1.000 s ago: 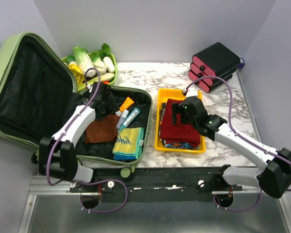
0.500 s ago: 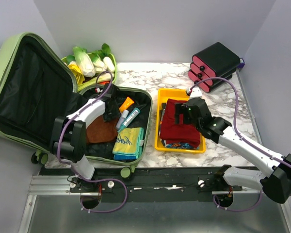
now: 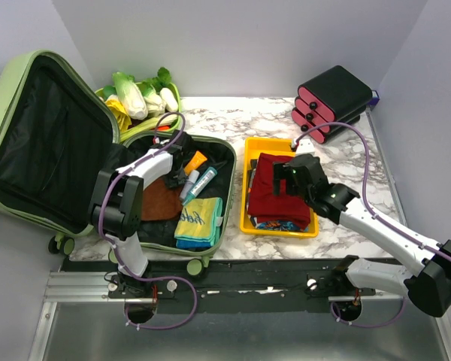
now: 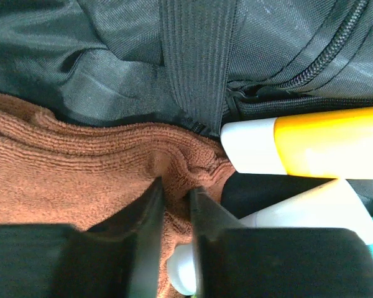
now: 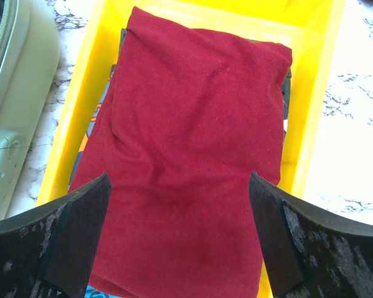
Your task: Open, take out, and arrange the luggage
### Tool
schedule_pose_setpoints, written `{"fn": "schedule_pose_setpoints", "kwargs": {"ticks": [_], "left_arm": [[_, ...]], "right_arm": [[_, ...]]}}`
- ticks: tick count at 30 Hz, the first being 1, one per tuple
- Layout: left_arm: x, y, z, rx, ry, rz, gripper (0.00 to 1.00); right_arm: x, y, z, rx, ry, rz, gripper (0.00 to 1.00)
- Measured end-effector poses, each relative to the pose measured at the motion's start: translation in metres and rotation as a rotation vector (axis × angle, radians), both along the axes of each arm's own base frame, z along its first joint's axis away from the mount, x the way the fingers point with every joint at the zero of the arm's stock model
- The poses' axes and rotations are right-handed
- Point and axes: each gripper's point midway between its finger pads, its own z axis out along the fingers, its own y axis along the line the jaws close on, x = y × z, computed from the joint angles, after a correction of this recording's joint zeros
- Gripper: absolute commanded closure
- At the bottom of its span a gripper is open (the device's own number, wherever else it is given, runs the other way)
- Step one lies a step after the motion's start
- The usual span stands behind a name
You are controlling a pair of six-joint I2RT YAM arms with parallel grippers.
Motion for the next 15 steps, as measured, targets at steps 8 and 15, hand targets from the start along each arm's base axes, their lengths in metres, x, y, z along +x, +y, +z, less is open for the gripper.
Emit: {"fn": "schedule_pose_setpoints", "kwargs": {"ticks": [8, 15], "left_arm": [[-0.001, 0.000, 0.007, 0.000, -0.015, -0.012, 1.00], [-0.008, 0.002, 0.058, -0.049, -0.165, -0.026, 1.00]], "right_arm": [[-0.001, -0.004, -0.002, -0.004, 0.002, -0.014, 0.00], [-0.007, -0.009, 0.001, 0.010, -0.008, -0.026, 0.00]]}}
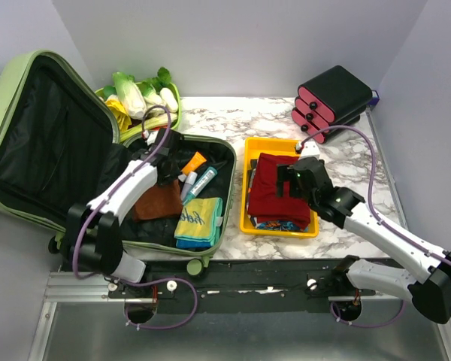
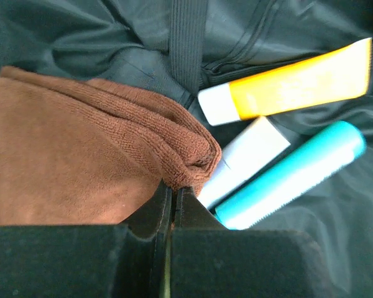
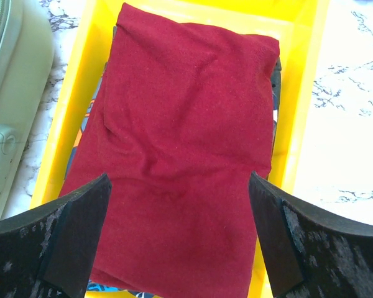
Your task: Open, take out, and arrange the luggage
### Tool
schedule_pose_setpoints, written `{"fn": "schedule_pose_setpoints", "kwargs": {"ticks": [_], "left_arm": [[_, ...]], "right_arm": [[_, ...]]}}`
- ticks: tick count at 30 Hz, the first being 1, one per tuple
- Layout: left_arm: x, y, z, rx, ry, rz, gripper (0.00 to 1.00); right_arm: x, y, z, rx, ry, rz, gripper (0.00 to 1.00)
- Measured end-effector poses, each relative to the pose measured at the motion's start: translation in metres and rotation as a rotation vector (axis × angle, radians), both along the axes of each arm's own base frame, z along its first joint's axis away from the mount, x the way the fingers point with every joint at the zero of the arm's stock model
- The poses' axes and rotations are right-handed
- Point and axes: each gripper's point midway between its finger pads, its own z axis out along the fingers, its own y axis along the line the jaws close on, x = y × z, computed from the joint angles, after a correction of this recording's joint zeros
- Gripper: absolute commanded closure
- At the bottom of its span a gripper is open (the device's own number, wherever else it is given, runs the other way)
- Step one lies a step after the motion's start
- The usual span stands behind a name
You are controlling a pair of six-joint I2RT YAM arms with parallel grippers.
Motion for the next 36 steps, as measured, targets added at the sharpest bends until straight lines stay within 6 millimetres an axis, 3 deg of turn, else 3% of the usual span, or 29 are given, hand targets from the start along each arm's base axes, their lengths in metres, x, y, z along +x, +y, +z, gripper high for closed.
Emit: {"fn": "schedule_pose_setpoints", "kwargs": {"ticks": [7, 14, 17, 20, 24, 31, 36], "left_arm": [[-0.008, 0.002, 0.067, -0.070, -0.216, 0.000, 1.00], [-0.017, 0.000, 0.097, -0.134, -0.320, -0.008, 1.00], [-0.019, -0.004, 0.107, -0.172, -0.359, -0.014, 1.00], [-0.016, -0.010, 0.110, -0.207, -0.377, -0.016, 1.00], [-0.012, -0.016, 0.102, -0.235, -0.354, -0.007, 1.00], [-0.007, -0.024, 0.083, -0.270, -0.294, 0.041, 1.00], [-0.007, -0.026, 0.077, -0.286, -0.272, 0.072, 1.00]], "right_arm": [[-0.006, -0.005, 0.003, 0.019, -0.013, -0.007, 0.00], [-0.011, -0.005, 0.011, 0.043, -0.031, 0.007, 0.00], [-0.015, 0.011, 0.017, 0.084, -0.033, 0.107, 0.00], [-0.020, 0.046, 0.028, 0.205, -0.033, 0.255, 0.00], [-0.024, 0.109, 0.048, 0.413, -0.043, 0.470, 0.00], [-0.029, 0.208, 0.033, 0.473, 0.064, 0.659, 0.00], [-0.017, 0.256, 0.031, 0.499, 0.050, 0.698, 0.00]]}}
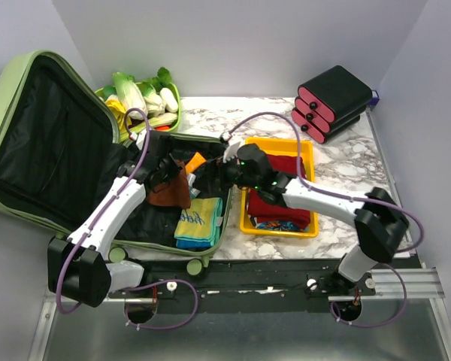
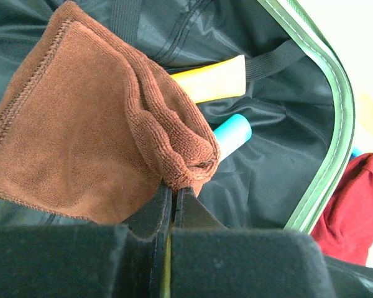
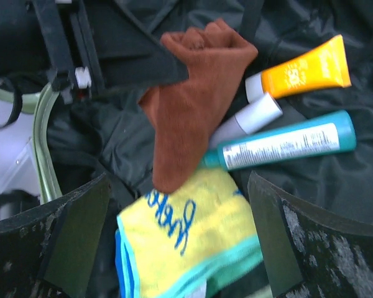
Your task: Open, take out, and arrange the luggage
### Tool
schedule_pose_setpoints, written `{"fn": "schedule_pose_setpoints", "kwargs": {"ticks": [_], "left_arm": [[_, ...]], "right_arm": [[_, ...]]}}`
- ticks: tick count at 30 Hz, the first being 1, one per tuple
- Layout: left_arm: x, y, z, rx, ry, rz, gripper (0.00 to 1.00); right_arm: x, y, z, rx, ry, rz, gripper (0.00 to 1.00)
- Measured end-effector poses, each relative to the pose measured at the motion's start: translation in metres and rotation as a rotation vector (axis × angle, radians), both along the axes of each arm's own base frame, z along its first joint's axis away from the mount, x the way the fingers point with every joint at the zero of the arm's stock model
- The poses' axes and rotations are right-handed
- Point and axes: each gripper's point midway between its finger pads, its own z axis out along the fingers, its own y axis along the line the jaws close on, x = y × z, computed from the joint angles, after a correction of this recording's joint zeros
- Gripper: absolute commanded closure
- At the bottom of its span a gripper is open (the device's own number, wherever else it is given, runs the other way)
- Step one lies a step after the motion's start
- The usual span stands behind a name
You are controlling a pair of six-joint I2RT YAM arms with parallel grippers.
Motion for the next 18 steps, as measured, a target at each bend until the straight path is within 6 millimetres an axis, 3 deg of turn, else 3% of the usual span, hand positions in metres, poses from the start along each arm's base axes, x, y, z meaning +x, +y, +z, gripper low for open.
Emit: {"fn": "schedule_pose_setpoints", "kwargs": {"ticks": [6, 11, 18], "left_arm": [[0.001, -0.001, -0.001, -0.014, 0.018, 0.020, 1.00], [0.002, -0.001, 0.001, -0.022, 0.015, 0.027, 1.00], [0.001, -0.002, 0.000, -0.027, 0.029, 0.038, 1.00]], "right_arm": [[0.015, 0.048, -0.026, -0.011, 0.012, 0.007, 0.00], [0.007, 0.069, -0.051, -0.042, 0.025, 0.026, 0.02], [0.014, 0.091, -0.062, -0.022, 0.042, -0.008, 0.13]]}}
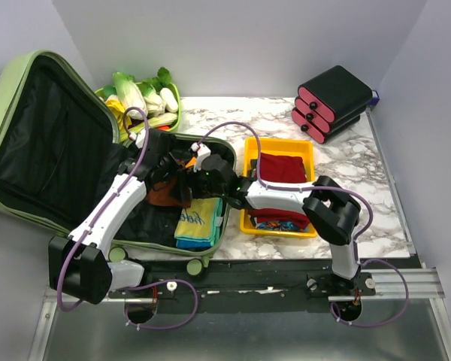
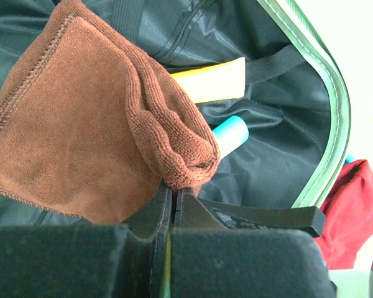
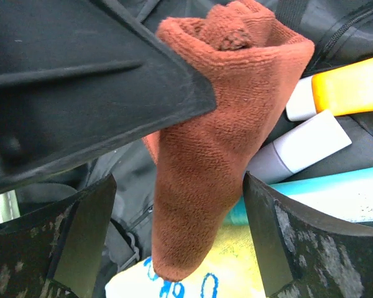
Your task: Open, take out, and arrange the luggage
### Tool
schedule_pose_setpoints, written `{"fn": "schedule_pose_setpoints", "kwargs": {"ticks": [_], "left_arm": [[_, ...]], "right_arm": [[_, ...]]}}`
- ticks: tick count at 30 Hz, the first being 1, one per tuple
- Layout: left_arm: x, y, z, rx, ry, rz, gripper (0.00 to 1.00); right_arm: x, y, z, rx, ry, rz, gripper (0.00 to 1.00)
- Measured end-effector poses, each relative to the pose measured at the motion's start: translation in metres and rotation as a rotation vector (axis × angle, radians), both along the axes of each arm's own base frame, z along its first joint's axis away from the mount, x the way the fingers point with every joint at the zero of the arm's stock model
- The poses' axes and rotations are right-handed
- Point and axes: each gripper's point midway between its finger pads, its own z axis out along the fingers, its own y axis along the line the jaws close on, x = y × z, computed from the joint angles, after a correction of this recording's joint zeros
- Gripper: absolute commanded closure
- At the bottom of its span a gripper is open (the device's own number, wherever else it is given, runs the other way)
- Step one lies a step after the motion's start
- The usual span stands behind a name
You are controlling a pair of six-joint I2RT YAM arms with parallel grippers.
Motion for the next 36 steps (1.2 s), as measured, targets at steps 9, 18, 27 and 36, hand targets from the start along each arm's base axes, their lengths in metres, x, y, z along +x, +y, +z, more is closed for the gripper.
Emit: {"fn": "schedule_pose_setpoints", "kwargs": {"ticks": [9, 18, 27, 36], "left_arm": [[-0.002, 0.002, -0.002, 0.005, 0.011, 0.010, 0.46], [-0.008, 0.004, 0.023, 0.003, -0.035, -0.005, 0.01], [-0.026, 0.027, 0.109, 0.019, -0.266, 0.027, 0.01], [-0.032, 0.035, 0.106, 0.061, -0.251, 0.026, 0.01]], "right_arm": [[0.011, 0.000, -0.008, 0.002, 0.008, -0.090, 0.85], [-0.004, -0.041, 0.004, -0.123, -0.047, -0.072, 0.92], [-0.036, -0.136, 0.050, -0.267, -0.057, 0.088, 0.95], [-0.077, -0.239, 0.029, -0.431, -0.040, 0.207, 0.96]]}}
